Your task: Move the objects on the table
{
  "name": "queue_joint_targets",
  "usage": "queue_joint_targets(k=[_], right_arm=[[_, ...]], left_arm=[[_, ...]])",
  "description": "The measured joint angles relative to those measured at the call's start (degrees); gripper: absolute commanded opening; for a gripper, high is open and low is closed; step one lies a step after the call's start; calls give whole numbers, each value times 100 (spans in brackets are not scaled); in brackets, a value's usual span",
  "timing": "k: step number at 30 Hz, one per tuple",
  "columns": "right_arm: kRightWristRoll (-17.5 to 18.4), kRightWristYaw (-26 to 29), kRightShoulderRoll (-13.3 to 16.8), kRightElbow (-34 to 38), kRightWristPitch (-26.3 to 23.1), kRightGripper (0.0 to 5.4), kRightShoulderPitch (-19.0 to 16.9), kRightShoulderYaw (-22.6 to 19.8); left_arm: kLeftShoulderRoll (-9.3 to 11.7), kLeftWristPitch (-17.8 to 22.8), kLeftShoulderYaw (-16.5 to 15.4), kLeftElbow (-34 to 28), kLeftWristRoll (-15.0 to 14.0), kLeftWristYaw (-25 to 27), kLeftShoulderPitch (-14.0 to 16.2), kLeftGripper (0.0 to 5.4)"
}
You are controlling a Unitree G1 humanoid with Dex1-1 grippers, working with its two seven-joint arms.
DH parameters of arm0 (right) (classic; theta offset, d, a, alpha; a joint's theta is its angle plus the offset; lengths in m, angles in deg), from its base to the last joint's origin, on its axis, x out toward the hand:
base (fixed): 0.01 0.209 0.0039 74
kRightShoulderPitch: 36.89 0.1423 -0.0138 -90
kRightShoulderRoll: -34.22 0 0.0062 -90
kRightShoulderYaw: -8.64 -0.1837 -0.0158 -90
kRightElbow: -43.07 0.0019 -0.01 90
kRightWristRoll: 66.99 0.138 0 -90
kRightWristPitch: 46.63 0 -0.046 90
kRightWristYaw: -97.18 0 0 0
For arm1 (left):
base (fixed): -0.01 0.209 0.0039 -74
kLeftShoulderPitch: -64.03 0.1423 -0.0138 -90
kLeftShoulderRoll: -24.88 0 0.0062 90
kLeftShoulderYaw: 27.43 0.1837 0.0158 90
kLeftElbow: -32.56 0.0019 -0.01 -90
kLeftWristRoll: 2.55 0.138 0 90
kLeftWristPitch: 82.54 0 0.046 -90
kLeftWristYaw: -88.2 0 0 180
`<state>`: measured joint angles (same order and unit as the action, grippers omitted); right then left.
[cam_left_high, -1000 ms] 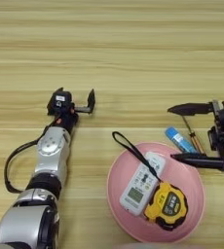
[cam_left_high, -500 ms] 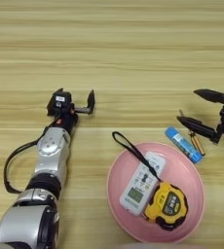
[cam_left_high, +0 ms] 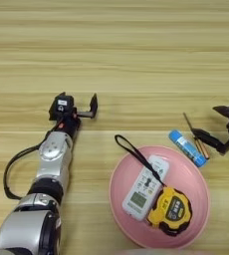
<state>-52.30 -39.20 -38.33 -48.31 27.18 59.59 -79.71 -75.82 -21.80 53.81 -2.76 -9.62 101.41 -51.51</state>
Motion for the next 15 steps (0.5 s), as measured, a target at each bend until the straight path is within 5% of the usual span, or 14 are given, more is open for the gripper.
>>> queue_joint_targets(k=[15], right_arm=[[-145,43,-35,208,46,538,-290,179]], left_arm=[[2,-5,-1,40,0,4,-4,540]])
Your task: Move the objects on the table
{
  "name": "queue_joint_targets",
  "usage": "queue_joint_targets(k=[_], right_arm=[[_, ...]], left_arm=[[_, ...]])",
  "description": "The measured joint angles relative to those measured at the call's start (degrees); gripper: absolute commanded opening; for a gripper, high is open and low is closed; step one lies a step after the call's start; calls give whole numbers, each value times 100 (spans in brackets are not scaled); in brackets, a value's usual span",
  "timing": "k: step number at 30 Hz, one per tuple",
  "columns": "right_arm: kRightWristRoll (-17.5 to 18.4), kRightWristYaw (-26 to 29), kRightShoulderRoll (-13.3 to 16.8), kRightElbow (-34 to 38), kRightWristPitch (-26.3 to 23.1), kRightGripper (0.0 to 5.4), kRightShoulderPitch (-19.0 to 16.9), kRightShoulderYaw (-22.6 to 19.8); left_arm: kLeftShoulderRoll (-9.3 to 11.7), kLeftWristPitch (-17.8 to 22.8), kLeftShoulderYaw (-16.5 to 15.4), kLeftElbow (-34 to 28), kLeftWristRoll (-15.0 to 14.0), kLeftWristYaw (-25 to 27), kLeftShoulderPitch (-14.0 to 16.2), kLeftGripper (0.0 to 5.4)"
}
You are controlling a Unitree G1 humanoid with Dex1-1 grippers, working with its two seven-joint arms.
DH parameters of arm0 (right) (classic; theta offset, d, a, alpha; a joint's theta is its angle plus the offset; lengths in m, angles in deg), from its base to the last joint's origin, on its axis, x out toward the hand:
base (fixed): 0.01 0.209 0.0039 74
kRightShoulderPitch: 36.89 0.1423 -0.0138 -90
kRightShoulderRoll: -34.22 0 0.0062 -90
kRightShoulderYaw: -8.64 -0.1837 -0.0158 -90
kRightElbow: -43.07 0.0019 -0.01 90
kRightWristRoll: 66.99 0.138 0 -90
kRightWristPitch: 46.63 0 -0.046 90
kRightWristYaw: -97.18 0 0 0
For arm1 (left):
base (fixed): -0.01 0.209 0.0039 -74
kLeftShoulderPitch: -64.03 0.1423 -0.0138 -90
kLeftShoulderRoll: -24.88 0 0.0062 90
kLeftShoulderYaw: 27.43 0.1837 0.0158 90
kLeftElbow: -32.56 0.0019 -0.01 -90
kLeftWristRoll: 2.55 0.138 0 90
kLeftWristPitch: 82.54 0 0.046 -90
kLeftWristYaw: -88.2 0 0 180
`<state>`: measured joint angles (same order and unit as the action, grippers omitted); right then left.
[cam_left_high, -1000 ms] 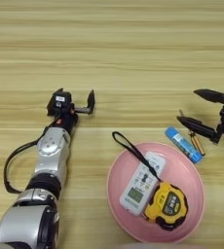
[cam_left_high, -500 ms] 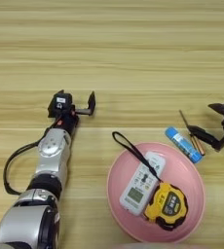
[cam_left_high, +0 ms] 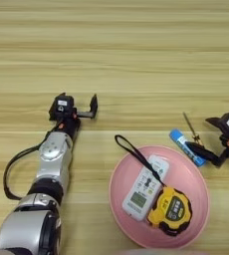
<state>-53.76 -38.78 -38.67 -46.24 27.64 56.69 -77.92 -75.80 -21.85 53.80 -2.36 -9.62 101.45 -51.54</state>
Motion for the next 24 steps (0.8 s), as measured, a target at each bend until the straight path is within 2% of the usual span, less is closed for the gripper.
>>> queue_joint_targets(k=[3,7,13,24], right_arm=[[211,58,-17,341,7,538,-65,-178],[395,262,-11,683,14,538,-80,-199],[379,557,63,876,41,538,-84,-57],[-427,643,89,756,66,538,279,663]], left_arm=[[2,0,-1,41,0,0,-10,540],[2,-1,-1,68,0,2,-22,540],[2,-3,-1,74,0,-1,-26,540],[-6,-11,2,62,0,-12,-25,540]])
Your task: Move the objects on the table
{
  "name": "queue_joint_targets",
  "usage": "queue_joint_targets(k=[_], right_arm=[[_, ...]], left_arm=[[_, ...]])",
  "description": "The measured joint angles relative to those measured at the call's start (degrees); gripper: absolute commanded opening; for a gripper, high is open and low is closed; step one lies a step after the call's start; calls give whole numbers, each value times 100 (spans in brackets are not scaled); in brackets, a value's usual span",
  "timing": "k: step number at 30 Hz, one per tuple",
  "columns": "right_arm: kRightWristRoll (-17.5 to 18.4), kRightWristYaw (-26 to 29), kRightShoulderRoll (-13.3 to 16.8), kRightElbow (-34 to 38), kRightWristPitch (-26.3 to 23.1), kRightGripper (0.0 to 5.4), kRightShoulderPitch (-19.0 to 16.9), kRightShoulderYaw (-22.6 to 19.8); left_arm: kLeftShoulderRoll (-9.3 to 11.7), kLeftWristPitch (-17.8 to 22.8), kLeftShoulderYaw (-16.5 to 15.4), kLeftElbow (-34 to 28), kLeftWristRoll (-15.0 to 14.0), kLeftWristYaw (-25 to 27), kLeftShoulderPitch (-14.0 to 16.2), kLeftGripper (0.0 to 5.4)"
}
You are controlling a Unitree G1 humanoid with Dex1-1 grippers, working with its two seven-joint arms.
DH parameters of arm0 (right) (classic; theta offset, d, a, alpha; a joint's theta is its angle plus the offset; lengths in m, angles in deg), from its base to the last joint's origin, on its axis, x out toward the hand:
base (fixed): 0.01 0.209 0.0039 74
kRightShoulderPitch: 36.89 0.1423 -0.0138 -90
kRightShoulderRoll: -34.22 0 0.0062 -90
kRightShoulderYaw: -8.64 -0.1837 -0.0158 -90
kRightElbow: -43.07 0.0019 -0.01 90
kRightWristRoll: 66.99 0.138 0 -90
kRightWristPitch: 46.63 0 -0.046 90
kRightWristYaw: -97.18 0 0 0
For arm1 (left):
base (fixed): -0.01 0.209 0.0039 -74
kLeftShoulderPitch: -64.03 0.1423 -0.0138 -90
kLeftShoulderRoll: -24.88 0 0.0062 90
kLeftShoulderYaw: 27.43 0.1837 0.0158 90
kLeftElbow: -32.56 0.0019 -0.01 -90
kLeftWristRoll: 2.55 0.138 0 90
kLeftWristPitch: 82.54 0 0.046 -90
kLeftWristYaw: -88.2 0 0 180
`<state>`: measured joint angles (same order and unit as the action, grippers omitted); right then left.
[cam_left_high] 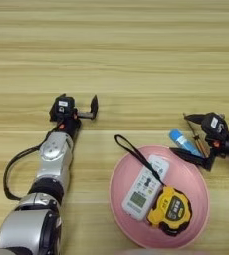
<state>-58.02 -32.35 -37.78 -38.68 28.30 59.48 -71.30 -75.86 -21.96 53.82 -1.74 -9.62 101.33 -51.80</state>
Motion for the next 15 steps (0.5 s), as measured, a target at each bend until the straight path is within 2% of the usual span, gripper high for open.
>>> queue_joint_targets(k=[7,15], right_arm=[[-379,-31,-18,-245,111,538,88,299],[-692,-258,-154,-476,229,538,282,423]], left_arm=[[-1,0,0,-1,0,-4,0,540],[-9,0,1,-2,0,-9,0,540]])
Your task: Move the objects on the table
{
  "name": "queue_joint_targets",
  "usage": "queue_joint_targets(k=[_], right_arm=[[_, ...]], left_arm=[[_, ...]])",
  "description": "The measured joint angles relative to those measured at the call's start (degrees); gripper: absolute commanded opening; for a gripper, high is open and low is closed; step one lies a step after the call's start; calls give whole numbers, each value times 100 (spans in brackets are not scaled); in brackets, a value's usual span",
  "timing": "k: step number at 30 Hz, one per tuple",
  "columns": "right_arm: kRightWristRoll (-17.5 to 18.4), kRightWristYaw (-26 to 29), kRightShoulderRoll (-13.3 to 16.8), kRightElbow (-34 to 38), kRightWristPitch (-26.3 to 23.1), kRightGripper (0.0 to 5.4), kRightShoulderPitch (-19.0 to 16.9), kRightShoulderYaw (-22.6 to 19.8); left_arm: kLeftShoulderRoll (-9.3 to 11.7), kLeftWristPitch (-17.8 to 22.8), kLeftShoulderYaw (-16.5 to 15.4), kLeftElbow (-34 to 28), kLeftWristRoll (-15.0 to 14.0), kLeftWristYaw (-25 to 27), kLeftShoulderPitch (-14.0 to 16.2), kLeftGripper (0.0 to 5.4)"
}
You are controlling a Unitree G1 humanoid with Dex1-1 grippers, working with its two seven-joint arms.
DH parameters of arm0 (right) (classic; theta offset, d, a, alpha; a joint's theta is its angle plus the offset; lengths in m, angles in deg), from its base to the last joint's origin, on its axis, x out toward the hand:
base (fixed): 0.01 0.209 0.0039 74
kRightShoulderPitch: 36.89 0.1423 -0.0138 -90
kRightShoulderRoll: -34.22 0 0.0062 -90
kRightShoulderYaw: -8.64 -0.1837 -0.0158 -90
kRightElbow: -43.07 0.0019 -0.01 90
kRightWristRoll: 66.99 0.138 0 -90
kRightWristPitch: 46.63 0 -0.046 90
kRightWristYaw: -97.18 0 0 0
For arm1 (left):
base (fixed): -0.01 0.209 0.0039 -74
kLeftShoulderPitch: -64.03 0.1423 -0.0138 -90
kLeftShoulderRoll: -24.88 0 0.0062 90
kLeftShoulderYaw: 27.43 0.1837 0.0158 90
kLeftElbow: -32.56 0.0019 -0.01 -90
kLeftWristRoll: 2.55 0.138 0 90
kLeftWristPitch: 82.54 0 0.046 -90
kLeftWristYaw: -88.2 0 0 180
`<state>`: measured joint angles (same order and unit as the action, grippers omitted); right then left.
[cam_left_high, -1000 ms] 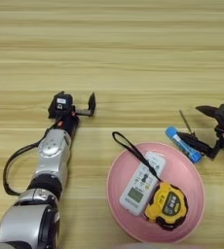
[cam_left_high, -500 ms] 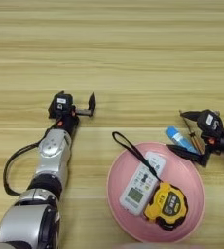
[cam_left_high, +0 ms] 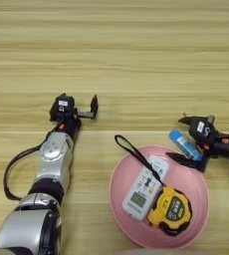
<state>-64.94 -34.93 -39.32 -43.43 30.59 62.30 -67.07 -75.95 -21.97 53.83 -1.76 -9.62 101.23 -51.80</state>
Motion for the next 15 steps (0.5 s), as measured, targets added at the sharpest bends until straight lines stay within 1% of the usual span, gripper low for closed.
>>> queue_joint_targets(k=[3,10,15], right_arm=[[-35,-32,-98,-114,-1,538,79,6],[-208,-411,-376,-489,-19,538,383,3],[-308,-623,-492,-798,-19,538,589,3]], left_arm=[[-1,0,0,0,0,-1,0,540],[-11,-2,4,0,2,-5,1,540],[-11,-3,3,0,1,-5,2,540]])
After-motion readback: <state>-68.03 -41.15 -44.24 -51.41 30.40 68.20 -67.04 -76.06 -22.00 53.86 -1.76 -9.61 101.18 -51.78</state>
